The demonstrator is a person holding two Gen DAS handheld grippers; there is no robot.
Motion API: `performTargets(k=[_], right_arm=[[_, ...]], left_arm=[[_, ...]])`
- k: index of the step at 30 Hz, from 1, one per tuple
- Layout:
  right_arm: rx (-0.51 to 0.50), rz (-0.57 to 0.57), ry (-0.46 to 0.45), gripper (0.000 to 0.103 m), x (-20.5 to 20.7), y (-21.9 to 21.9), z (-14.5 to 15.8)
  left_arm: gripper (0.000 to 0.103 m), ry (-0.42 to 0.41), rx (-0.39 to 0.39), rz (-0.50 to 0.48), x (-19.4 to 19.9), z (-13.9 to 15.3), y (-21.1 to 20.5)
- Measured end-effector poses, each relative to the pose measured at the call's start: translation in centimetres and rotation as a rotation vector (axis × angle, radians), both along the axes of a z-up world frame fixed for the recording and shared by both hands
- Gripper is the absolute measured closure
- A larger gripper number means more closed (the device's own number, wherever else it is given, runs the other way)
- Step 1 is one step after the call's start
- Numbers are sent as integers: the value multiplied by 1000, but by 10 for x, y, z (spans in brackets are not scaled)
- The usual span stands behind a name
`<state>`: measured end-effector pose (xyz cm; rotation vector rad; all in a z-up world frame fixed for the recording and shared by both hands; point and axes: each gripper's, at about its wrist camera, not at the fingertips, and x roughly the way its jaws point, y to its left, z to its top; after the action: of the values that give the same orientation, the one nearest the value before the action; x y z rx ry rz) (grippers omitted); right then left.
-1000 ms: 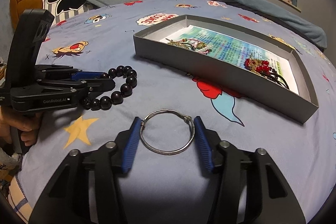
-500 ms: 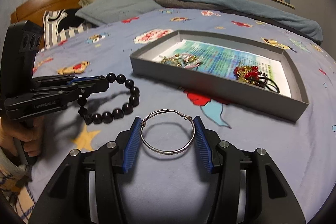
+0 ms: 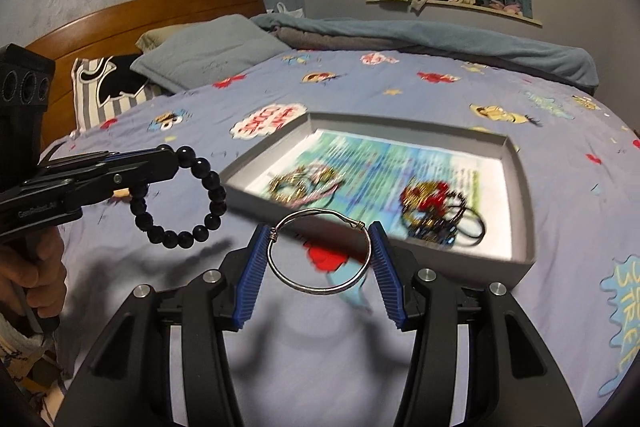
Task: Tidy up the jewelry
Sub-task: 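Place the black bead bracelet and silver bangle into the grey box, opening both grippers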
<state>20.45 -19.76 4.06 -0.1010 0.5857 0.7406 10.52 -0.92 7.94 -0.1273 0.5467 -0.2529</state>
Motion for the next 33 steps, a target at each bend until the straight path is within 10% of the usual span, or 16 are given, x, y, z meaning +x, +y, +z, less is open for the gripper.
performTargets(k=[16,33], right_arm=[[5,-78,41,53,69,-12,13],[-54,-177,92,52,112,-5,-21]], left_arm=[[88,-34,23,-26,67,33,-23],[88,96,64,33,123,-40,-27]])
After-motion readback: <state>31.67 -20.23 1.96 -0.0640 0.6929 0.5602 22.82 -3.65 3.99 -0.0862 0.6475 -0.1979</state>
